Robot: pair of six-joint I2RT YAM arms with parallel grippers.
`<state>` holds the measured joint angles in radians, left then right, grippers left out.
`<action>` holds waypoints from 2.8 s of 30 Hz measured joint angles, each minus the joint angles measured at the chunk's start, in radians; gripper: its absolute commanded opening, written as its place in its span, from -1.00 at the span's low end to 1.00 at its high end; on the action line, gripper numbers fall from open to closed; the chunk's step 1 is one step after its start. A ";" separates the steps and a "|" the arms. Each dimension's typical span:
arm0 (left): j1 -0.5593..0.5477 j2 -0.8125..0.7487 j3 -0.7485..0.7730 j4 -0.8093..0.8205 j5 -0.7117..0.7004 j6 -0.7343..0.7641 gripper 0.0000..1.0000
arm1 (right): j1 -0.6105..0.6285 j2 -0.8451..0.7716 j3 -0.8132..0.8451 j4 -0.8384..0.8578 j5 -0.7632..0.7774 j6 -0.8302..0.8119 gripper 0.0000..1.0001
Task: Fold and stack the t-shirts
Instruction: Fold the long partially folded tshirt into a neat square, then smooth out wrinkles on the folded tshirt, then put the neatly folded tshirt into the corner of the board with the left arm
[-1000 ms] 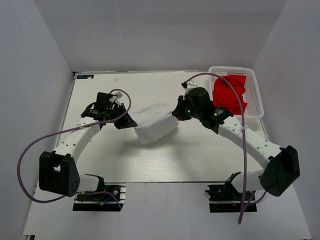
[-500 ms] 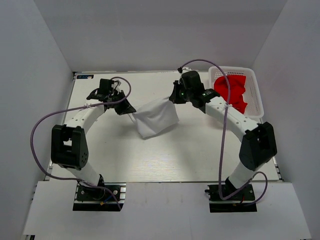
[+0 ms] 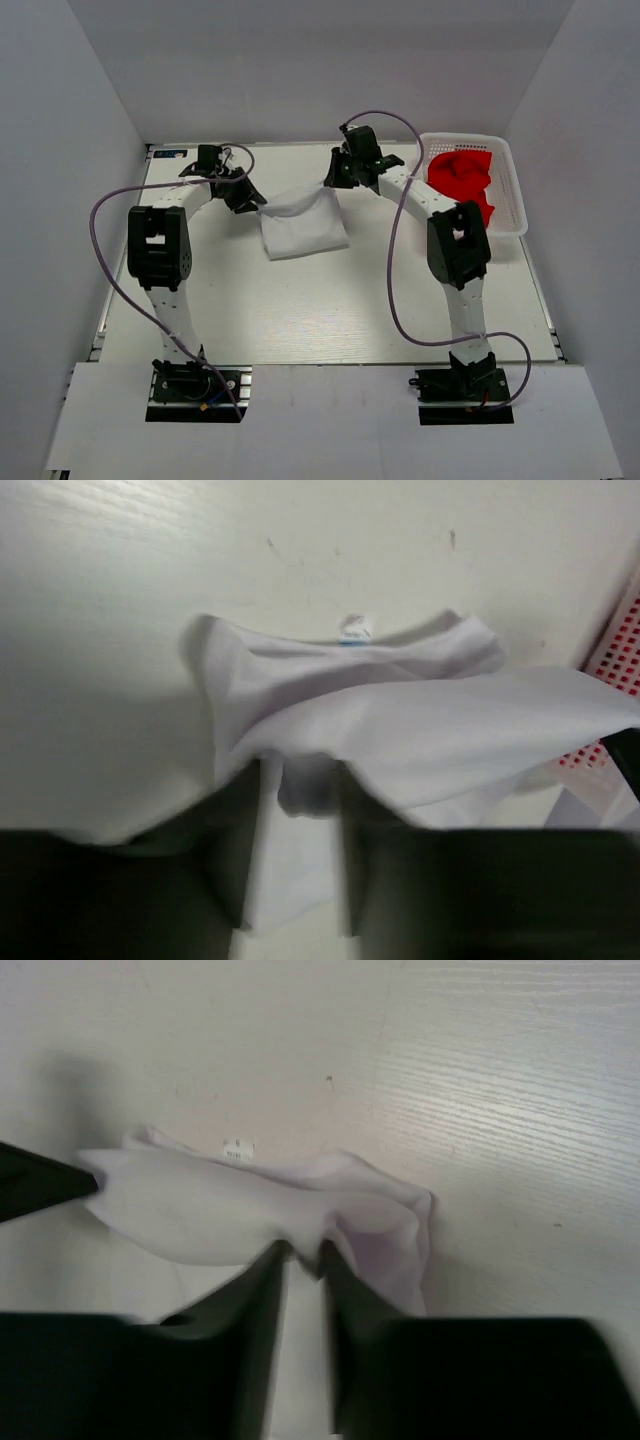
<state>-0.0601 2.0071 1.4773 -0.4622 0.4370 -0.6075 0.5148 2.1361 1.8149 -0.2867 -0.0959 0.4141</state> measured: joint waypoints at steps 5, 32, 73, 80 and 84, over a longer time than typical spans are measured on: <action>0.029 0.145 0.137 -0.011 -0.019 -0.002 1.00 | -0.032 0.141 0.096 0.056 -0.026 0.035 0.81; -0.072 0.177 0.146 0.146 0.063 0.032 1.00 | 0.003 0.040 -0.299 0.523 -0.342 0.101 0.81; -0.069 0.002 -0.124 0.022 -0.169 0.063 -0.02 | -0.021 -0.707 -0.902 0.493 -0.113 -0.033 0.81; -0.094 0.063 -0.054 0.010 -0.186 0.093 -1.00 | -0.024 -0.727 -0.916 0.450 -0.052 -0.052 0.81; -0.103 0.114 0.039 -0.032 -0.208 0.129 -1.00 | -0.026 -0.727 -0.917 0.422 -0.030 -0.060 0.81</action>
<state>-0.1635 2.1208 1.5162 -0.4942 0.2291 -0.4786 0.4892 1.4086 0.8974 0.1349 -0.1257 0.3546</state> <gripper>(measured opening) 0.016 0.904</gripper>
